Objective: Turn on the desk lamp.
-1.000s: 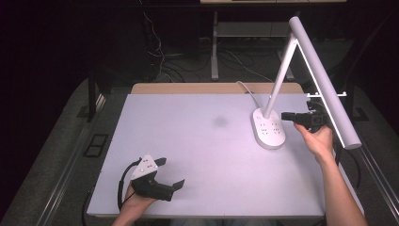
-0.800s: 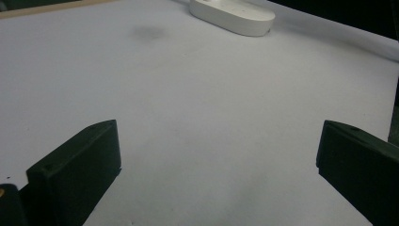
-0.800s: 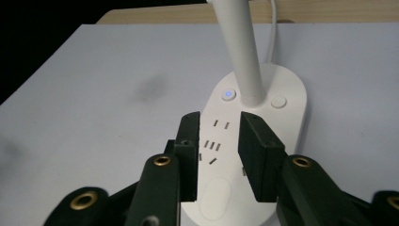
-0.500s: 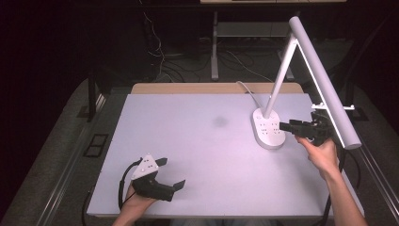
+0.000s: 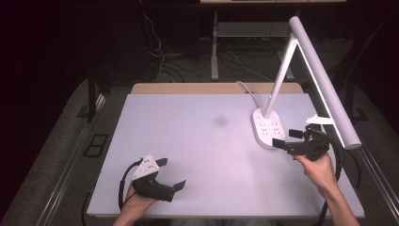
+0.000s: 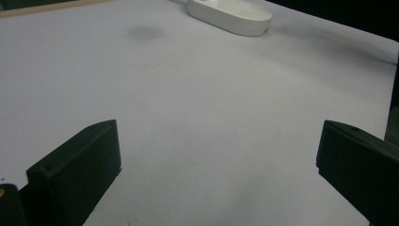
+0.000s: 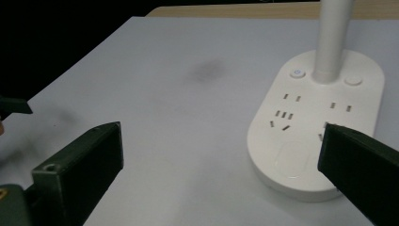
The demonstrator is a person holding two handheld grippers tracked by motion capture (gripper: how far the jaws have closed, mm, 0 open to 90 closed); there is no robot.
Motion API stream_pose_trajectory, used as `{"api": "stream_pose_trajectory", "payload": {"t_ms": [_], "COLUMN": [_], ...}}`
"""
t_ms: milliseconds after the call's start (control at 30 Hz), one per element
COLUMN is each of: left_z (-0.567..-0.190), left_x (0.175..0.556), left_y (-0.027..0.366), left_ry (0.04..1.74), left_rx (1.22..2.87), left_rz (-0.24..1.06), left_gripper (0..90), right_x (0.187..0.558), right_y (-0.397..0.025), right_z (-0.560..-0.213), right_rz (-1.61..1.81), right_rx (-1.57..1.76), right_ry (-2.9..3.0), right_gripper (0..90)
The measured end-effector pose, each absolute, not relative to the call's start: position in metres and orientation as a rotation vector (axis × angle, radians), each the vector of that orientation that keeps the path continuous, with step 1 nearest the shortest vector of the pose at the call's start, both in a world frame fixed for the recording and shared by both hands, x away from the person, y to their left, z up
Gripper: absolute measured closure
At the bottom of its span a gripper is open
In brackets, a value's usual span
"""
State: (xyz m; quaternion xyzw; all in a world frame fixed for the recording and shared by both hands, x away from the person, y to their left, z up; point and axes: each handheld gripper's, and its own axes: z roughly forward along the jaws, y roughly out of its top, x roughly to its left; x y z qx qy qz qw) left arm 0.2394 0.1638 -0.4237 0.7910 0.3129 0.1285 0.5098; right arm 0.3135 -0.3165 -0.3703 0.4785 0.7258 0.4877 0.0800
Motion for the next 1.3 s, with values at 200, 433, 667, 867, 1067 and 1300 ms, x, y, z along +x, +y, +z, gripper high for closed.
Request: {"api": "stream_pose_trajectory", "payload": {"t_ms": [200,433,667,867,1067,1300], "left_z": [-0.424,-0.424,-0.424,-0.424,-0.424,-0.424], "left_x": [0.239,0.239,0.239,0.239,0.239,0.24], "left_y": [0.164,0.164,0.164,0.163,0.163,0.163], "left_ry": [0.753,0.752,0.752,0.75,0.75,0.75], "left_rx": [1.906,1.909,1.913,1.918,1.917,1.918], "left_rz": [0.31,0.31,0.309,0.31,0.309,0.308], "left_gripper": [0.0,0.0,0.0,0.0,0.0,0.0], "right_x": [0.298,0.286,0.274,0.26,0.25,0.245], "right_y": [-0.306,-0.3,-0.298,-0.294,-0.291,-0.287], "right_z": [-0.377,-0.387,-0.398,-0.409,-0.416,-0.422], "right_rz": [1.498,1.522,1.556,1.534,1.514,1.492], "right_rx": [1.388,1.363,1.359,1.347,1.324,1.277], "right_ry": [2.19,2.212,2.212,2.247,2.272,2.301], "right_gripper": [0.3,0.3,0.3,0.3,0.3,0.3]}}
